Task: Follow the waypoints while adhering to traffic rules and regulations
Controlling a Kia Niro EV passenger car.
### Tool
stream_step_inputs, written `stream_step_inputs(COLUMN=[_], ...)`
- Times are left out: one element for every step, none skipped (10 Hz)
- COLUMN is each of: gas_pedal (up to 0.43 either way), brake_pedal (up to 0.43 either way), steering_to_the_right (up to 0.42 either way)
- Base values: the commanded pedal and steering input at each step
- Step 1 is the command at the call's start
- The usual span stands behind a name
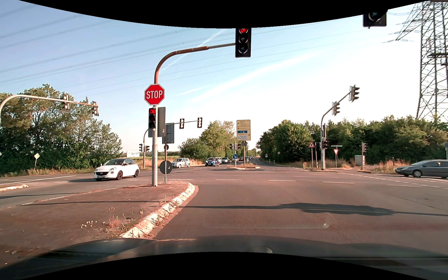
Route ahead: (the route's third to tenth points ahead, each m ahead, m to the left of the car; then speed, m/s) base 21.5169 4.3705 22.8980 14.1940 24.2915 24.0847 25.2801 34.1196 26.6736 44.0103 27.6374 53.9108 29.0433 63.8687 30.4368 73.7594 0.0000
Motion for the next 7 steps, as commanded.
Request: stream_step_inputs(gas_pedal=[0.000,0.000,0.000,0.000,0.000,0.000,0.000], brake_pedal=[0.287,0.287,0.287,0.287,0.287,0.287,0.287], steering_to_the_right=[-0.002,-0.002,-0.002,-0.002,-0.002,-0.002,-0.002])
